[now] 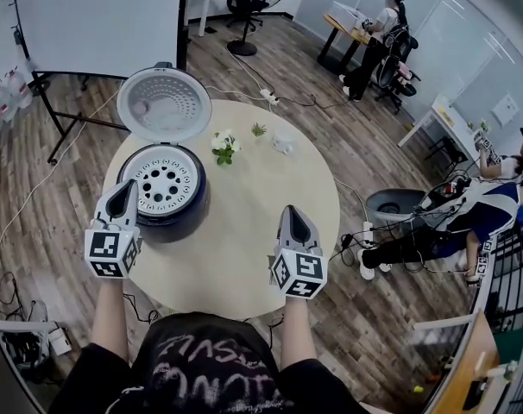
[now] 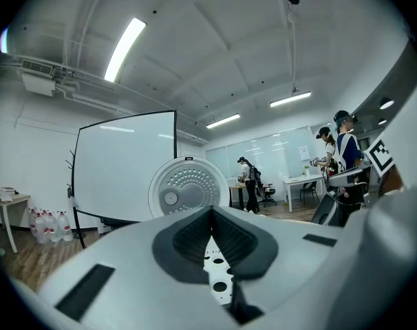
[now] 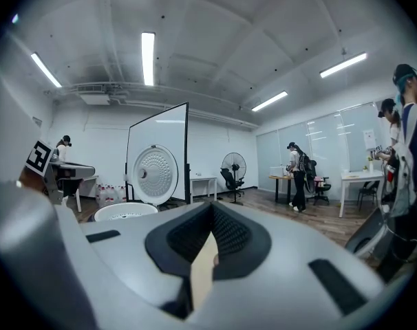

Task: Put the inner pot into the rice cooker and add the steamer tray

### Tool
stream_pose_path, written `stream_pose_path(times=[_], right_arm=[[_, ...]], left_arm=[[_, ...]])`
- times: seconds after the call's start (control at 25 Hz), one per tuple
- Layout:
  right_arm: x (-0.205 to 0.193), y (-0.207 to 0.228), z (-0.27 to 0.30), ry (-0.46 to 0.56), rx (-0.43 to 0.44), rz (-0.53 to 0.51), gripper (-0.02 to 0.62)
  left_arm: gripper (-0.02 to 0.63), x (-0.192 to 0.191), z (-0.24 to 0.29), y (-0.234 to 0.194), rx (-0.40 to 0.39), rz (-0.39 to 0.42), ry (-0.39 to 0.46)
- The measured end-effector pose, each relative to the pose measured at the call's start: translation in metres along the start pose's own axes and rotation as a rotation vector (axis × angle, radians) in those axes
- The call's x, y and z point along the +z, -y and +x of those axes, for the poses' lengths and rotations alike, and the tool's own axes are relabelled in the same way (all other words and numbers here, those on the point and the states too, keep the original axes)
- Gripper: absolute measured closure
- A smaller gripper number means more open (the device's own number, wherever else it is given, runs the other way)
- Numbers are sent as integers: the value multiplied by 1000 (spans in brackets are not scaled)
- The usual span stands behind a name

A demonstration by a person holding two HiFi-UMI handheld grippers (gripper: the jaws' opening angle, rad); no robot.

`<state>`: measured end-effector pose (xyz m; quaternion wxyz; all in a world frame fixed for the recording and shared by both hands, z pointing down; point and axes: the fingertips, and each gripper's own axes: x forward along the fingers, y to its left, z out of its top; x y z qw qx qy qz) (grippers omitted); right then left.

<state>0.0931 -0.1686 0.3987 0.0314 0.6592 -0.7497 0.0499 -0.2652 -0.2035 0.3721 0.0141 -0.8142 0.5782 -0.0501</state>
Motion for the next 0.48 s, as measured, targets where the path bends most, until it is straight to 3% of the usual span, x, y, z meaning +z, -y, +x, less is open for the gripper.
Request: stream_pose_path(times=[0.48], right_arm=[[-3, 2, -1, -14, 2, -16, 592]], left_arm=[[594, -1, -5, -4, 21, -12, 0]])
